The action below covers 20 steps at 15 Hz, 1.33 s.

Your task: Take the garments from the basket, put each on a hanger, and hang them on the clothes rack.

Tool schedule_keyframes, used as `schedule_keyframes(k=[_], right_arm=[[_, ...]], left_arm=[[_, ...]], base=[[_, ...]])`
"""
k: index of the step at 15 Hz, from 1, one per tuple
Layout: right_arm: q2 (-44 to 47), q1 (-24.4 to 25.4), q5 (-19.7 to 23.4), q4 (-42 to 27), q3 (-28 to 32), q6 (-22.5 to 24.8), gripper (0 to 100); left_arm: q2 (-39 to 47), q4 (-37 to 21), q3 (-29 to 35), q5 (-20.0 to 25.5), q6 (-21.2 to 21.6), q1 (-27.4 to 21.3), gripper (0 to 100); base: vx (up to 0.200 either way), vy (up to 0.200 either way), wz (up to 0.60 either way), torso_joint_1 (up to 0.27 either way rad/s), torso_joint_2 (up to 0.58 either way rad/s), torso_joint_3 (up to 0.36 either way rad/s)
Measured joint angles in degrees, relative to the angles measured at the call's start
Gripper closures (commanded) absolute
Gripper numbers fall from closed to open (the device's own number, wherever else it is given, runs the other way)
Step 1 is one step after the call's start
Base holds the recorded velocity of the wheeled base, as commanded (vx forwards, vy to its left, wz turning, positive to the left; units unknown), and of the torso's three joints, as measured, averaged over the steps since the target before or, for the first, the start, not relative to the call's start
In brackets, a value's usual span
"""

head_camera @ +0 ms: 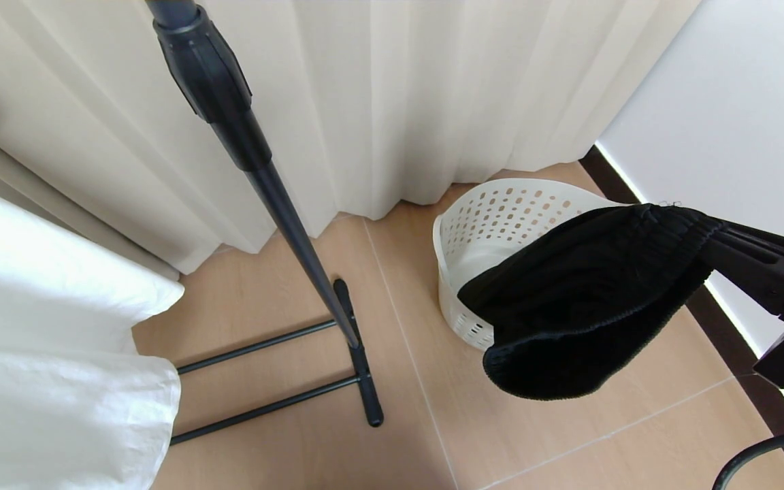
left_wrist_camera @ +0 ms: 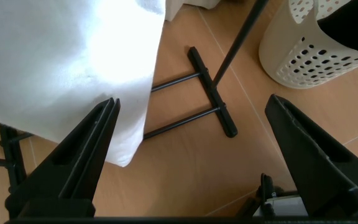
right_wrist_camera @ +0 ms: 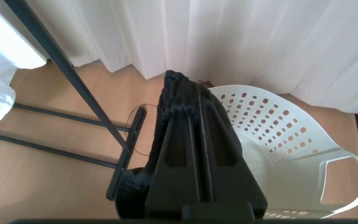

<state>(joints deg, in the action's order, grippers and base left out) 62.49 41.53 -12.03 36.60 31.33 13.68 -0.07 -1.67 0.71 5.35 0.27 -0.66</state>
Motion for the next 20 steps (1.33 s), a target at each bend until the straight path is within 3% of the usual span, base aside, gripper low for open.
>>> schedule_keyframes(k=[20], right_arm=[[1.3, -0.2, 0.0, 0.0, 0.0, 0.1, 100]], left_arm=[[0.0, -0.1, 0.1, 0.1, -0.7, 0.0, 0]], base=[[0.0, 0.0, 0.0, 0.003, 0.0, 0.173]])
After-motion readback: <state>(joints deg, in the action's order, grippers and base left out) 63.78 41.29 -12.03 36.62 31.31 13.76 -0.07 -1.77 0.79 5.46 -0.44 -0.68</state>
